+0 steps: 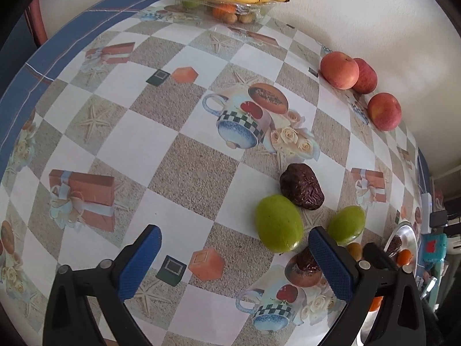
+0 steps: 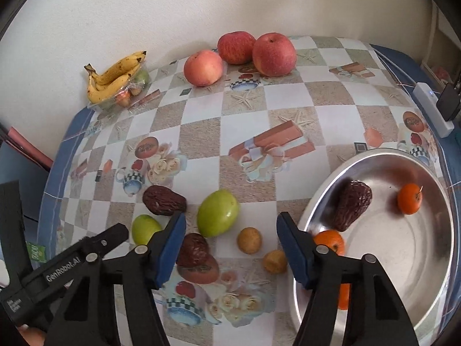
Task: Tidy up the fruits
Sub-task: 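Grasp a small brown kiwi with the right tool while the left grasps a green jujube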
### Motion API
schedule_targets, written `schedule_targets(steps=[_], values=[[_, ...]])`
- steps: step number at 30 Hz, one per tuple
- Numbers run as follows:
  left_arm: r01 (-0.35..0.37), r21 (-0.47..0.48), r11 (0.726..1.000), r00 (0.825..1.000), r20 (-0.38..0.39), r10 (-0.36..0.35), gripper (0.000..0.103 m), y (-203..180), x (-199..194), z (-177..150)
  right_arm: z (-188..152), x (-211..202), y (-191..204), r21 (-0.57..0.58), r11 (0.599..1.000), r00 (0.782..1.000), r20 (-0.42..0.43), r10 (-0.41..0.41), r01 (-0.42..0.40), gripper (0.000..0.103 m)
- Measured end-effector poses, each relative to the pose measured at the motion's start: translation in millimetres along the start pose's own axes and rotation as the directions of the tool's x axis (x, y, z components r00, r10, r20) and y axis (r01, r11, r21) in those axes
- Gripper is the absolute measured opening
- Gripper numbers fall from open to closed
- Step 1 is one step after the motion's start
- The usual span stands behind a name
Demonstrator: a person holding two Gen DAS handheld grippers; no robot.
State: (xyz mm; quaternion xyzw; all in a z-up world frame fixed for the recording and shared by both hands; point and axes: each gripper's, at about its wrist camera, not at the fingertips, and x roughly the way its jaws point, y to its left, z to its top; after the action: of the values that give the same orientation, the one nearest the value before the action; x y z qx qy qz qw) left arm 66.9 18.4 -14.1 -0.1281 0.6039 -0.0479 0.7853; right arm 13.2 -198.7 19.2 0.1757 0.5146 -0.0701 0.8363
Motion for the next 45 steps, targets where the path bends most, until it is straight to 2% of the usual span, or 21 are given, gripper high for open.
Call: schedule_targets(steps=[3,8,13,18,20,22,24,27,30,35,37,45], values=[[0.017,-0.001,1.0,1.0,-0.008,-0.017,0.103,-1,2,0,-3,11,-4,0.012,1.0,0.999,-0.046,0.002,-0.001,0.05],[0.035,0.015,0.999,0.999,-0.02,-0.035,0.103,-4,6,-1,-9,26,-5,-0.01,0.999,0.994,-0.095,-0.046,0.046,0.047],[0.058,0.018,0.998,0.998,-0.018,-0.058,0.102,-6,7,1,-12,34,-3,-0.039,0.997,0.992,-0.103,-0.077,0.073,0.04],[0.069,0.017,0.997,0.997,-0.02,-0.069,0.098,-8,12,1,-14,40,0,-0.06,0.993,0.989,-0.107,-0.106,0.1,0.037],[0.071,0.015,0.997,0.997,-0.026,-0.071,0.098,-8,16,2,-15,41,1,-0.062,0.992,0.988,-0.107,-0.113,0.107,0.036],[0.065,0.013,0.998,0.998,-0.025,-0.064,0.096,-7,19,2,-16,43,-1,-0.055,0.993,0.988,-0.11,-0.112,0.106,0.027],[0.055,0.015,0.998,0.998,-0.024,-0.054,0.093,-6,23,3,-16,43,-3,-0.033,0.995,0.99,-0.11,-0.094,0.09,0.026],[0.085,0.005,0.996,0.996,-0.027,-0.085,0.092,-6,28,3,-17,42,-4,-0.019,0.996,0.99,-0.111,-0.084,0.082,0.026],[0.11,0.02,0.994,0.994,-0.023,-0.11,0.083,-9,27,3,-18,41,-3,-0.016,0.997,0.99,-0.115,-0.079,0.077,0.026],[0.209,0.012,0.978,0.976,-0.061,-0.208,0.05,-15,30,3,-20,42,-4,-0.007,0.998,0.99,-0.119,-0.07,0.07,0.026],[0.236,0.013,0.972,0.97,-0.072,-0.234,0.044,-17,30,1,-19,42,-4,-0.004,0.998,0.99,-0.12,-0.069,0.069,0.026],[0.247,0.005,0.969,0.968,-0.05,-0.247,0.043,-17,21,4,-19,42,-4,-0.001,0.998,0.991,-0.12,-0.066,0.066,0.026]])
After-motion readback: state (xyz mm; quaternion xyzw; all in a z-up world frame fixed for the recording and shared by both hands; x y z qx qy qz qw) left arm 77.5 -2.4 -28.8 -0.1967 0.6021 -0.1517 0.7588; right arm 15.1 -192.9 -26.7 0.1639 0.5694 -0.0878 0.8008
